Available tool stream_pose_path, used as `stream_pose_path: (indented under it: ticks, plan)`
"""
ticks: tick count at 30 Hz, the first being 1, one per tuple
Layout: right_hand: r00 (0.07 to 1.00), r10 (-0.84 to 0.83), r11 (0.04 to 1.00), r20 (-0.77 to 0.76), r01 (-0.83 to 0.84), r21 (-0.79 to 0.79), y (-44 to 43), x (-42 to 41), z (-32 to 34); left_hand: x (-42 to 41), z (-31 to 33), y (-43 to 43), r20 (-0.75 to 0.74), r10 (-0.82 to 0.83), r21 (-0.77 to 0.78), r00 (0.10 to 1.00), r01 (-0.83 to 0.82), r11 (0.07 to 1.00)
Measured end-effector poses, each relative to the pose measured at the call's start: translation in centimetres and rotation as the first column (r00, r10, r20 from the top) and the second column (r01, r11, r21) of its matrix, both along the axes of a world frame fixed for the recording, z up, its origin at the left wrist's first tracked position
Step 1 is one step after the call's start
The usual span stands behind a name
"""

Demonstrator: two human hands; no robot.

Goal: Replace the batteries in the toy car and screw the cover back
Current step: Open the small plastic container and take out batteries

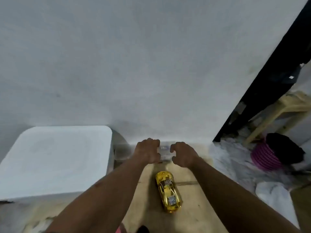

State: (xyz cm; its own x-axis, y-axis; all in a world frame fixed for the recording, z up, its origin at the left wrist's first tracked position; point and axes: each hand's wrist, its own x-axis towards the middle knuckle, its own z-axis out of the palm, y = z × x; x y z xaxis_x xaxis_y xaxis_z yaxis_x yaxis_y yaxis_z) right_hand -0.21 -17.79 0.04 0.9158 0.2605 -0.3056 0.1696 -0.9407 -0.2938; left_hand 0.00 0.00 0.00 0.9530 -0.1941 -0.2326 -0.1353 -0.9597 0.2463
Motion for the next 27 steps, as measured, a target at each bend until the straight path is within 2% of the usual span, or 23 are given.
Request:
stream_pose_path:
  ticks: [2, 7, 13, 16, 27]
  plan:
    - [0.997, 0.067, 0.998, 0.031, -0.067, -0.023, -0.1, 1.4, -1.8, 1.2, -1.7, -1.0, -0.015, -0.026, 0.062, 1.000, 0.027, 0.998]
    - [0.956, 0.262, 0.949, 0.134, -0.230, -0.214, 0.1, 4.3, -6.7, 3.9, -6.5, -1.9, 0.000, -0.049, 0.157, 0.999, 0.049, 0.986]
    - [0.938, 0.286, 0.938, 0.197, -0.232, -0.258, 0.7, 5.8, -8.8, 5.7, -9.0, -1.9, 0.070, -0.085, 0.090, 0.994, 0.079, 0.993]
    - [0.942, 0.287, 0.931, 0.175, -0.231, -0.283, 1.4, 6.0, -8.9, 5.7, -9.2, -1.7, 0.101, -0.086, 0.054, 0.991, 0.081, 0.995]
    - [0.954, 0.254, 0.918, 0.160, -0.186, -0.351, 2.8, 5.2, -9.6, 5.2, -10.0, -1.5, 0.200, -0.074, 0.076, 0.977, 0.060, 0.995]
